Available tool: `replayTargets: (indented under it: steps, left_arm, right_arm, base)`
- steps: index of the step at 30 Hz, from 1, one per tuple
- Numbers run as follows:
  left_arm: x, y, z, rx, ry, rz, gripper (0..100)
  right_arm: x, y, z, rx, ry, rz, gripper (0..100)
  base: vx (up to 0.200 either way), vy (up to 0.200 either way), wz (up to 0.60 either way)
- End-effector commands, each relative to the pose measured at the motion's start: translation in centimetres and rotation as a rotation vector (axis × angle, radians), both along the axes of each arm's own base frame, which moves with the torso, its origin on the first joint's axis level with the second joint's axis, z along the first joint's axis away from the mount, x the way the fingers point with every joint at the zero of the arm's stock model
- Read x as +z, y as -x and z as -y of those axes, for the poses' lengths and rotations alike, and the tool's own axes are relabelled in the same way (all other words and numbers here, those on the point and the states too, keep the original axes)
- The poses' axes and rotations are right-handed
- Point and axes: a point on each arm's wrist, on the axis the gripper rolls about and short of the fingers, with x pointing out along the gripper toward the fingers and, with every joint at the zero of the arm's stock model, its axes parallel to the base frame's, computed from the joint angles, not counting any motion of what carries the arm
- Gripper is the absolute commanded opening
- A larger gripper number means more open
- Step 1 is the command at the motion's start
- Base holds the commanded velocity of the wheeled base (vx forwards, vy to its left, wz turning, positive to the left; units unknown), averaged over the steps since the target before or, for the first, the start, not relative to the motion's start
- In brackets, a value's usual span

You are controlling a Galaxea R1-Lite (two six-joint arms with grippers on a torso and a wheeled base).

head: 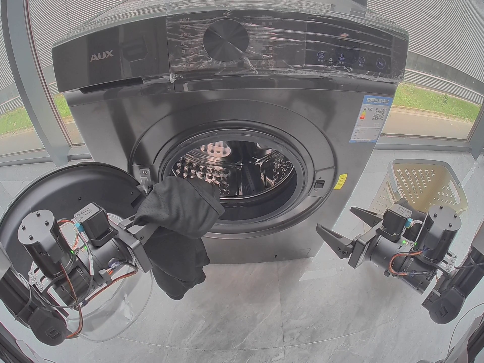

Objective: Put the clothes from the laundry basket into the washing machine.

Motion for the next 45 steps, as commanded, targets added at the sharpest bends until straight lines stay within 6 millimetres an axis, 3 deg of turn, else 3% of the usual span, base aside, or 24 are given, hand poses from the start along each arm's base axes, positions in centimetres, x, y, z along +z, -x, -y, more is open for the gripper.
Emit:
replayTargets:
  steps: [1,19,27,30,31,34,41,45]
  left_arm:
    - [-0.2,0.1,0.1,-0.003,-0.007,-0.007,0]
    - [-0.9,-0.3,0.5,-0.013,-0.025,-0.032,0]
    - [-1.3,1.8,3.2,-0.154,-0.04,-0.048,0]
    - [-1.3,1.8,3.3,-0.155,-0.04,-0.048,0]
    - [-1.9,0.9,5.0,-0.181,-0.04,-0.062,0]
    - [-3.4,-1.3,6.6,-0.18,-0.063,-0.083,0]
    - [-5.9,-5.3,9.2,-0.139,-0.037,-0.12,0]
    - [-7.9,-8.7,10.8,-0.043,-0.013,-0.111,0]
  right_arm:
    - [-0.1,0.0,-0.1,0.003,0.002,-0.004,100]
    - [-0.2,0.0,-0.1,0.006,0.005,-0.008,100]
    - [-0.2,1.1,-1.2,0.062,0.007,-0.012,100]
    - [-0.2,1.2,-1.2,0.065,0.007,-0.012,100]
    - [-0.4,2.1,-1.7,0.101,0.016,-0.025,100]
    - [-0.6,2.3,-1.7,0.108,0.023,-0.033,100]
    - [-0.7,2.4,-1.7,0.109,0.027,-0.036,100]
    - [-0.8,2.4,-1.7,0.11,0.028,-0.038,100]
  base:
    - [0.2,0.0,0.0]
    - [0.078,0.0,0.0]
    - [0.0,0.0,0.0]
    - [0.0,0.0,0.0]
    - [0.0,0.0,0.0]
    - [0.0,0.0,0.0]
    - [0.0,0.0,0.0]
    - [0.0,0.0,0.0]
